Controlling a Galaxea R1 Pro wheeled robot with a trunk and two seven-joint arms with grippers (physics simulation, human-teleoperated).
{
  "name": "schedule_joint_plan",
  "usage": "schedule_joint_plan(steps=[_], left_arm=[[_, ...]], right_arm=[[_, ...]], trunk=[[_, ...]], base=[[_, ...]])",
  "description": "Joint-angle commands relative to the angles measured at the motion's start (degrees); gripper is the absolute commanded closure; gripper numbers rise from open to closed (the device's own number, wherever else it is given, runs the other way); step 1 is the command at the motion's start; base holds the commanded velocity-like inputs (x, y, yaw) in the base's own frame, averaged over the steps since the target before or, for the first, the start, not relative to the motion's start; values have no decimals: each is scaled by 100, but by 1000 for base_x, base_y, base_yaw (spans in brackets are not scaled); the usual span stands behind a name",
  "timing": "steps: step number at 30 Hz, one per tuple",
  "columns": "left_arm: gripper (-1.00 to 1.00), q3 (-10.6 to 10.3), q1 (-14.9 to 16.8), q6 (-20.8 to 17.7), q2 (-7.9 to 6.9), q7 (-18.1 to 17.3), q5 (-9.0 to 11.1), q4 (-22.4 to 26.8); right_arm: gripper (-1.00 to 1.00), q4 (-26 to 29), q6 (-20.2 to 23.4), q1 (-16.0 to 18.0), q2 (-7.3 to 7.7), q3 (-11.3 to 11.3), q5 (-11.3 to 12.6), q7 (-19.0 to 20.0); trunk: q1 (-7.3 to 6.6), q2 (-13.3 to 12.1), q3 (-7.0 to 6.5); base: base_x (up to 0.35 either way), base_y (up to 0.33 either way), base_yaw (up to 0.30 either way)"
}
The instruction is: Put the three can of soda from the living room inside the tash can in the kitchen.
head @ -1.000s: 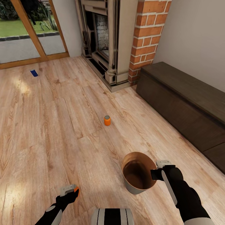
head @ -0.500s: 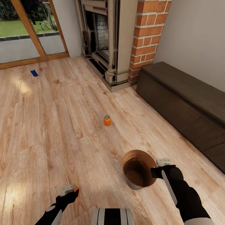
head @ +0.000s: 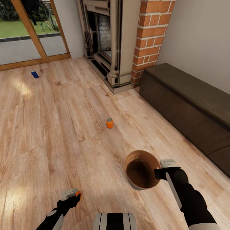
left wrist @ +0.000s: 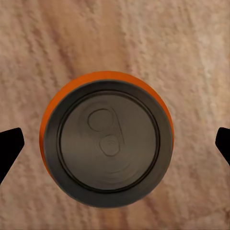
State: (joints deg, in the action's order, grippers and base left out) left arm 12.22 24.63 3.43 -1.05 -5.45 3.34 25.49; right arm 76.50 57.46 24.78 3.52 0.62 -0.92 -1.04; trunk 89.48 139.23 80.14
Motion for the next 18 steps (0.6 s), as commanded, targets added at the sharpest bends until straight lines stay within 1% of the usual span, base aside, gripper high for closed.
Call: schedule_joint_plan(steps=[1, 18], left_arm=[[-100, 0, -1, 0, 0, 0, 0, 0], [-100, -2, 2, 0, 0, 0, 0, 0]], right_arm=[[100, 16, 0, 1, 0, -1, 36, 15], [100, 67, 2, 1, -1, -1, 35, 15]], trunk=[[0, 0, 0], [0, 0, 0]], base=[[0, 0, 0], [0, 0, 0]])
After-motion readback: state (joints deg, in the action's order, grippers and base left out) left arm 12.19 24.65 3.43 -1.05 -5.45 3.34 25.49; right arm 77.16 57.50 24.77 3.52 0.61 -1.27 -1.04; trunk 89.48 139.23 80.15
